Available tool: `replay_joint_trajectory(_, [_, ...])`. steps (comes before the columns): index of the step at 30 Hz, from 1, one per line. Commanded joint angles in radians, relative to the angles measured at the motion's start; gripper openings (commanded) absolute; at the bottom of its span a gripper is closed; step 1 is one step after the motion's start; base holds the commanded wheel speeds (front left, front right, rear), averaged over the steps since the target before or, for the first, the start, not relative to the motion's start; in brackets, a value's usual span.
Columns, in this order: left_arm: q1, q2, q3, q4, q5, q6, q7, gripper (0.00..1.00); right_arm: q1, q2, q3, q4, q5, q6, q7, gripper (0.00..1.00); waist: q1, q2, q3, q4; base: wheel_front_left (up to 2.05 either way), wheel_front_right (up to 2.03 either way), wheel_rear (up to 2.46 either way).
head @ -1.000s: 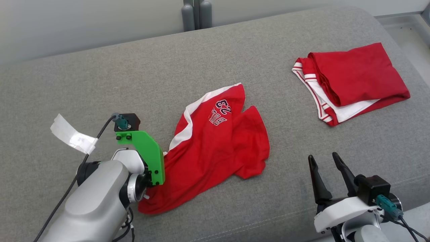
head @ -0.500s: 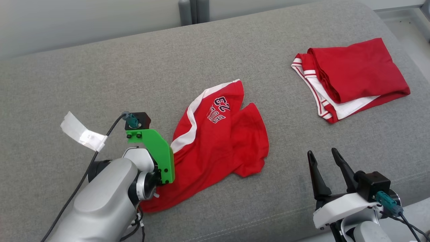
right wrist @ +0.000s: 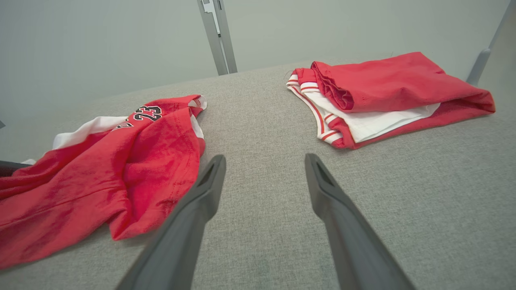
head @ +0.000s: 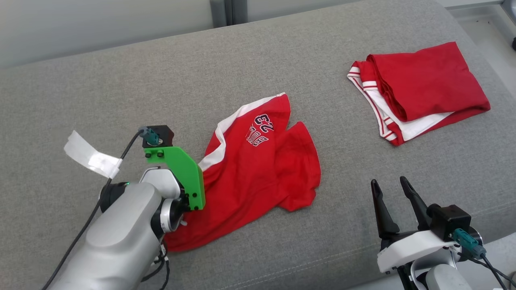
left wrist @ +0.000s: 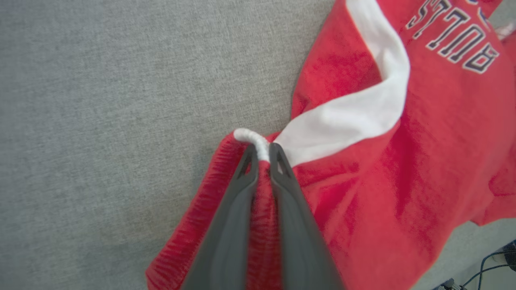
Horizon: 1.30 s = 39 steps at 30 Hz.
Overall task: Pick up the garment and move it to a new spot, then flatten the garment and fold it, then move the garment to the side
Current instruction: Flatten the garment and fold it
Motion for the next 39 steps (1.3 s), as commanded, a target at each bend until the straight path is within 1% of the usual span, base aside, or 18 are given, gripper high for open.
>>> replay_joint_trajectory(1, [-0.024, 0.008, 0.01, 0.001, 0.017, 0.009, -0.021, 0.0, -0.009, -0.002, -0.002, -0.001, 0.006, -0.001, -0.004, 1.0, 0.0, 0.0, -0.003, 0.003, 0.0, 0.0, 0.0])
replay_joint_trajectory(6, [-0.033, 0.031, 0.039, 0.005, 0.038, 0.038, -0.114, 0.0, -0.001, -0.002, -0.002, 0.003, 0.006, -0.001, -0.004, 1.0, 0.0, 0.0, -0.018, 0.015, 0.0, 0.0, 0.0])
replay_joint_trajectory(11, [-0.018, 0.048, 0.094, 0.013, 0.046, 0.07, -0.24, 0.0, 0.004, -0.002, 0.002, 0.005, 0.0, -0.001, -0.004, 1.0, 0.0, 0.0, -0.029, 0.023, 0.0, 0.0, 0.0])
replay_joint_trajectory(14, [-0.003, 0.06, 0.117, 0.03, 0.056, 0.07, -0.32, 0.0, 0.007, -0.002, 0.005, 0.004, -0.004, -0.001, -0.004, 1.0, 0.0, 0.0, -0.031, 0.026, 0.0, 0.0, 0.0])
replay_joint_trajectory(15, [0.002, 0.062, 0.125, 0.047, 0.064, 0.065, -0.368, 0.0, 0.009, -0.002, 0.006, 0.003, -0.008, -0.001, -0.004, 1.0, 0.0, 0.0, -0.03, 0.026, 0.0, 0.0, 0.0])
replay_joint_trajectory(17, [0.005, 0.06, 0.131, 0.068, 0.07, 0.058, -0.409, 0.0, 0.011, -0.002, 0.007, 0.002, -0.009, -0.001, -0.004, 1.0, 0.0, 0.0, -0.028, 0.026, 0.0, 0.0, 0.0])
replay_joint_trajectory(18, [0.004, 0.057, 0.138, 0.08, 0.069, 0.054, -0.43, 0.02, 0.012, -0.002, 0.007, 0.0, -0.011, -0.001, -0.004, 1.0, 0.0, 0.0, -0.027, 0.026, 0.0, 0.0, 0.0])
replay_joint_trajectory(19, [0.007, 0.053, 0.141, 0.098, 0.065, 0.05, -0.445, 0.67, 0.012, -0.002, 0.008, -0.001, -0.012, -0.001, -0.004, 1.0, 0.0, 0.0, -0.025, 0.026, 0.0, 0.0, 0.0])
replay_joint_trajectory(20, [0.01, 0.048, 0.144, 0.111, 0.06, 0.042, -0.46, 1.0, 0.011, -0.002, 0.008, -0.001, -0.013, -0.001, -0.004, 1.0, 0.0, 0.0, -0.024, 0.025, 0.0, 0.0, 0.0])
replay_joint_trajectory(22, [0.009, 0.042, 0.157, 0.133, 0.054, 0.024, -0.507, 1.0, 0.008, -0.002, 0.01, 0.001, -0.016, -0.001, -0.004, 1.0, 0.0, 0.0, -0.024, 0.024, 0.0, 0.0, 0.0])
replay_joint_trajectory(25, [0.021, 0.032, 0.167, 0.165, 0.048, -0.015, -0.57, 1.0, 0.002, -0.002, 0.007, 0.003, -0.021, -0.001, -0.004, 1.0, 0.0, 0.0, -0.029, 0.024, 0.0, 0.0, 0.0])
replay_joint_trajectory(30, [0.034, 0.033, 0.19, 0.167, 0.06, -0.103, -0.736, 1.0, -0.003, -0.002, -0.003, 0.007, -0.04, -0.001, -0.004, 1.0, 0.0, 0.0, -0.057, 0.042, 0.0, 0.0, 0.0])
replay_joint_trajectory(32, [0.053, 0.024, 0.234, 0.147, 0.04, -0.132, -0.77, 1.0, -0.004, -0.002, -0.006, 0.007, -0.041, -0.001, -0.004, 1.0, 0.0, 0.0, -0.073, 0.054, 0.0, 0.0, 0.0])
replay_joint_trajectory(34, [0.071, 0.024, 0.283, 0.097, 0.067, -0.158, -0.782, 1.0, -0.008, -0.002, -0.006, 0.006, -0.032, -0.001, -0.004, 1.0, 0.0, 0.0, -0.087, 0.068, 0.0, 0.0, 0.0])
replay_joint_trajectory(36, [0.114, 0.017, 0.373, 0.004, 0.118, -0.161, -0.782, 1.0, -0.02, -0.002, -0.01, 0.008, -0.027, -0.001, -0.004, 1.0, 0.0, 0.0, -0.099, 0.084, 0.0, 0.0, 0.0])
replay_joint_trajectory(38, [0.187, -0.008, 0.445, -0.075, 0.181, -0.164, -0.781, 1.0, -0.031, -0.001, -0.004, 0.013, -0.017, -0.001, -0.001, 1.0, 0.0, 0.0, -0.11, 0.099, 0.0, 0.0, 0.0])
replay_joint_trajectory(39, [0.187, -0.008, 0.445, -0.075, 0.181, -0.164, -0.781, 1.0, -0.031, -0.001, -0.004, 0.013, -0.017, -0.001, -0.001, 1.0, 0.0, 0.0, -0.11, 0.099, 0.0, 0.0, 0.0])
